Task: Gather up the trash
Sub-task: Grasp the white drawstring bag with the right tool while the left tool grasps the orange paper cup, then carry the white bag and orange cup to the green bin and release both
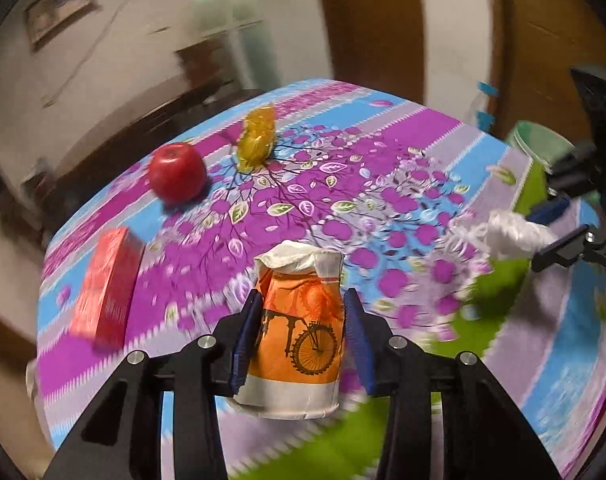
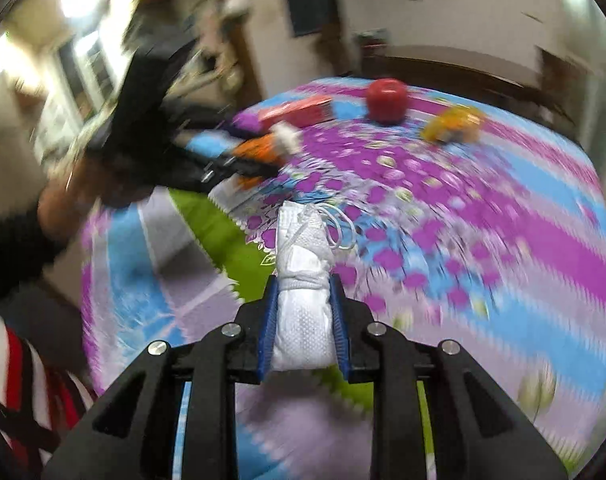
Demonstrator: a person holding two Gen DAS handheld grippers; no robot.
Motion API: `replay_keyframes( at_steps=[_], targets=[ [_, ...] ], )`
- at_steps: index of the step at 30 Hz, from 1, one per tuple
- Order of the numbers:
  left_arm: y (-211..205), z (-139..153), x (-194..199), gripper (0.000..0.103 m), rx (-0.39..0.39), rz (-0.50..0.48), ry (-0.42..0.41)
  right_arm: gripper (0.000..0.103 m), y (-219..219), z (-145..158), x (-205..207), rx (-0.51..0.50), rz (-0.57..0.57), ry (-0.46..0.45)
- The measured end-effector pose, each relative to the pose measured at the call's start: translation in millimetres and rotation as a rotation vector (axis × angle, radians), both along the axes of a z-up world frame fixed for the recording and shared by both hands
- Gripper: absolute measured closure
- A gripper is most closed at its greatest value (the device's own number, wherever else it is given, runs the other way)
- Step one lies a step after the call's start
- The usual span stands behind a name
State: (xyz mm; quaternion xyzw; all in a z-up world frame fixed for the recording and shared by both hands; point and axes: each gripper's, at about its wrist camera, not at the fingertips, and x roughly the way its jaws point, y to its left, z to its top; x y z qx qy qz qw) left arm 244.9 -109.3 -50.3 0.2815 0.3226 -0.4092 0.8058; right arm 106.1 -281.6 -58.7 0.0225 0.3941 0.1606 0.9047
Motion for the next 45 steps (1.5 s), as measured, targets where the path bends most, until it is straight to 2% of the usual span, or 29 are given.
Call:
replay_keyframes(
  at_steps=[4,8,11,14,16,23,27,32,40,45],
  targets=[
    [-14.7,14.3,-40.7,0.060,-0.042,0.070,0.003,0.079,-20.4,11.5,-37.3,0.086,-0.163,-0.039],
    [-51.8,27.0,-71.0,0.060,-0.046,0.064,-0.053,0.079,-46.5,24.1,-77.6,0.105,-0.306,-0.075],
    [-90.7,39.1,-92.2,0.060,-0.057,0.011,-0.040,0.079,-72.7,39.1,-102.7,0.085,-0.412,-0.106],
    [-142.1,50.7,-129.6,0.060,-0.043,-0.081,-0.100,0.079,-99.7,58.7,-135.3,0.033,-0.523,-0.139],
    [-170.1,55.1,-148.0,0.060,-0.041,-0.131,-0.112,0.079,-118.7,70.5,-155.9,-0.001,-0.595,-0.147],
    [-273.7,63.7,-214.2,0.060,-0.031,-0.270,-0.125,0.079,-180.7,93.3,-216.2,-0.085,-0.793,-0.112],
    [-333.1,58.1,-249.5,0.060,-0.013,-0.328,-0.114,0.079,-211.1,95.8,-232.4,-0.123,-0.859,-0.054],
    [-381.0,42.9,-274.4,0.060,0.023,-0.364,-0.102,0.079,-234.5,86.6,-237.6,-0.150,-0.902,0.021],
    [-413.7,18.9,-278.3,0.060,0.065,-0.368,-0.076,0.079,-250.9,70.8,-249.4,-0.165,-0.918,0.089],
    [-421.7,5.9,-273.0,0.060,0.085,-0.371,-0.044,0.079,-260.2,66.7,-247.0,-0.118,-0.908,0.107]
  ],
)
